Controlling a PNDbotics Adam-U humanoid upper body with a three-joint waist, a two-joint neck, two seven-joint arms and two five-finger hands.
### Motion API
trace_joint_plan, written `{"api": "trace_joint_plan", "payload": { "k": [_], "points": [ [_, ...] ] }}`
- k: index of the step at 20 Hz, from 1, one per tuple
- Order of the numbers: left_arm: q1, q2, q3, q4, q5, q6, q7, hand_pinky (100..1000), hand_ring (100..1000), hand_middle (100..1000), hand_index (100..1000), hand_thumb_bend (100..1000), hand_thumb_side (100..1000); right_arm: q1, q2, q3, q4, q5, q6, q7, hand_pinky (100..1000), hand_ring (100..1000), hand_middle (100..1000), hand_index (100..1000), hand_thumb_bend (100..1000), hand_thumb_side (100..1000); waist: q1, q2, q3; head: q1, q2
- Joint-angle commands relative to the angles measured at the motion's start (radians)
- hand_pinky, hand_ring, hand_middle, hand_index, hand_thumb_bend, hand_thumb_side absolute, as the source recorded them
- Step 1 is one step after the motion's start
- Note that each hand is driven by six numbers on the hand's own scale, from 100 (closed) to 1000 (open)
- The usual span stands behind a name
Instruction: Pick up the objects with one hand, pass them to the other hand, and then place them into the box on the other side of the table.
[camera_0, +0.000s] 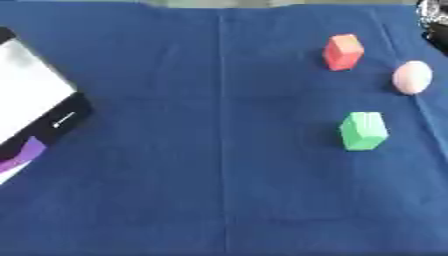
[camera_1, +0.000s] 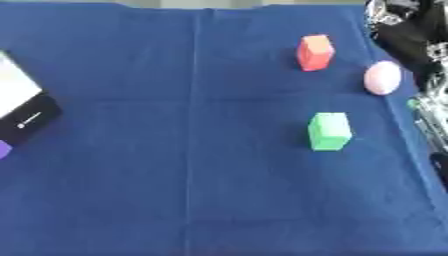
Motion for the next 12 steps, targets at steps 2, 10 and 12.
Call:
{"api": "trace_joint_plan", "payload": {
  "k": [2, 10, 12],
  "points": [
    [-0.01, 0.017, 0.014, -0.014, -0.002, 0.001, -0.001, 779, 642, 689, 829, 340, 654, -0.013, -0.034, -0.006, -0.021, 0.005, 0.002, 0.002, 809, 876, 805, 816, 100, 213, -0.001, -0.021, 0.002, 0.001, -0.002],
    [-0.008, 0.019, 0.013, -0.014, -0.005, 0.001, 0.001, 780, 643, 689, 828, 344, 651, 0.001, -0.048, -0.007, -0.021, 0.02, 0.001, 0.019, 814, 881, 808, 825, 100, 202, -0.006, -0.026, 0.008, -0.005, 0.011],
    [-0.005, 0.021, 0.013, -0.013, -0.006, 0.002, 0.0, 781, 634, 685, 828, 344, 651, 0.016, -0.071, -0.007, -0.021, 0.041, 0.005, 0.044, 820, 890, 818, 839, 100, 210, -0.009, -0.028, 0.009, -0.005, 0.011]
  ]
}}
